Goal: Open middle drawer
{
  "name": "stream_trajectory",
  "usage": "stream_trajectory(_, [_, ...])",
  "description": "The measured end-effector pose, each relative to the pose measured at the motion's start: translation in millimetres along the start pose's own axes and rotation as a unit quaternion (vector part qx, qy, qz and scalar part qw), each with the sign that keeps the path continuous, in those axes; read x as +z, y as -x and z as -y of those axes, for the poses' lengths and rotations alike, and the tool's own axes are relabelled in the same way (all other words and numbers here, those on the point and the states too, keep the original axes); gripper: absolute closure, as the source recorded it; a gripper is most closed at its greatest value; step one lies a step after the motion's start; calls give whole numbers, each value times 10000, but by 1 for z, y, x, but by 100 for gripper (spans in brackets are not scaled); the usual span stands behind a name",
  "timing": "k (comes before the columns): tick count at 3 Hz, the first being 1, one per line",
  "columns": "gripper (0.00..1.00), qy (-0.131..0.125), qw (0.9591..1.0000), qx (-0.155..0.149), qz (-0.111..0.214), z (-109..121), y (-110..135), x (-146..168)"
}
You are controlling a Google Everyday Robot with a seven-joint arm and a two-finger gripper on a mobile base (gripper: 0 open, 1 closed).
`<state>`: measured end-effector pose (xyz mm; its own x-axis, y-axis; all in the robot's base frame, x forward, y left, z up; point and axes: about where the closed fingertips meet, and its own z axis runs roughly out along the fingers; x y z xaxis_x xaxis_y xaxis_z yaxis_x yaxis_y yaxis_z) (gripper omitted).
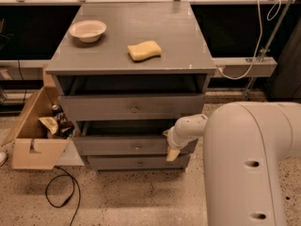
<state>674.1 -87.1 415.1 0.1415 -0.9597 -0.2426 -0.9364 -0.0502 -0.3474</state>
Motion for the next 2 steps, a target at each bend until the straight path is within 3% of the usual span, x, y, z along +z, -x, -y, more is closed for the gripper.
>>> stream_trajectory(2, [0,189,9993,-168,-262,-3,3,10])
